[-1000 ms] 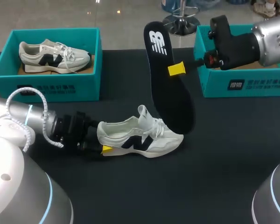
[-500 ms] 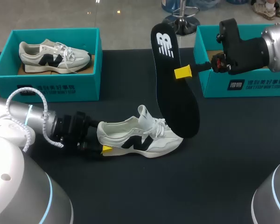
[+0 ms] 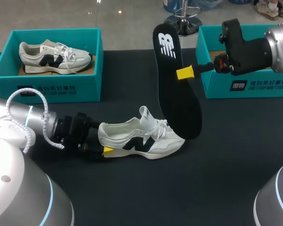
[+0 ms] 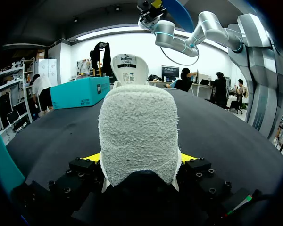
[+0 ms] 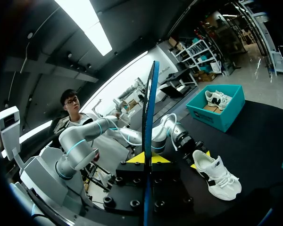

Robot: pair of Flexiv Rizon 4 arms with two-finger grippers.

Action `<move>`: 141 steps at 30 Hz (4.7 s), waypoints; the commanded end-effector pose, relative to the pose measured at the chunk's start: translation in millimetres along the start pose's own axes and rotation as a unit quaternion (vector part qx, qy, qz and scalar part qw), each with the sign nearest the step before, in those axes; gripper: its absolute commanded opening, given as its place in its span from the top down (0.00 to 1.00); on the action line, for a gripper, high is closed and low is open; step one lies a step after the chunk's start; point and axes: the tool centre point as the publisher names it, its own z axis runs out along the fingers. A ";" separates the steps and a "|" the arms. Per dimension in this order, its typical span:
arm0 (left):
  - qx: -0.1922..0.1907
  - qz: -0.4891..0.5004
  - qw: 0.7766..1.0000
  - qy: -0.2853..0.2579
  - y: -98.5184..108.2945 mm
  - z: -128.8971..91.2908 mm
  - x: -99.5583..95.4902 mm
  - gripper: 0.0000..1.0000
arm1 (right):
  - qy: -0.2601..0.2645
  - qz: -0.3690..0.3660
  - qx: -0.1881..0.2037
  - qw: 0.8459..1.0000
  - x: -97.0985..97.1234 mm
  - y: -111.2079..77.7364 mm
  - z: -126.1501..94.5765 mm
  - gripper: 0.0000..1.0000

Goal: Take the shoe out of the shoebox, open the shoe tongue, remove and reinsert the insole, then place the shoe into the shoebox

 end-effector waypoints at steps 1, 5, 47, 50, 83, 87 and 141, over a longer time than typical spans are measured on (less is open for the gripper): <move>-0.002 0.000 1.000 0.000 -0.3 0.3 0.6 0.95 | -0.002 0.001 0.001 1.000 0.1 -0.4 1.3 1.00; -0.002 0.000 1.000 0.000 -0.3 0.3 0.6 0.09 | -0.002 0.001 0.001 1.000 0.1 -0.4 1.3 1.00; -0.209 0.014 0.978 -0.002 -37.7 -44.8 -8.4 0.00 | -0.002 0.001 0.001 1.000 0.1 -0.4 1.3 1.00; -0.209 0.014 0.978 -0.002 -37.7 -44.8 -8.4 0.00 | -0.002 0.001 0.001 1.000 0.1 -0.4 1.3 1.00; -0.209 0.014 0.978 -0.002 -37.7 -44.8 -8.4 0.00 | -0.002 0.001 0.001 1.000 0.1 -0.4 1.3 1.00; -0.209 0.014 0.978 -0.002 -37.7 -44.8 -8.4 0.00 | -0.002 0.001 0.001 1.000 0.1 -0.4 1.3 1.00; -0.490 -0.055 0.869 -0.028 -66.2 -59.2 -12.6 0.00 | -0.002 0.001 0.001 1.000 0.1 -0.4 1.3 1.00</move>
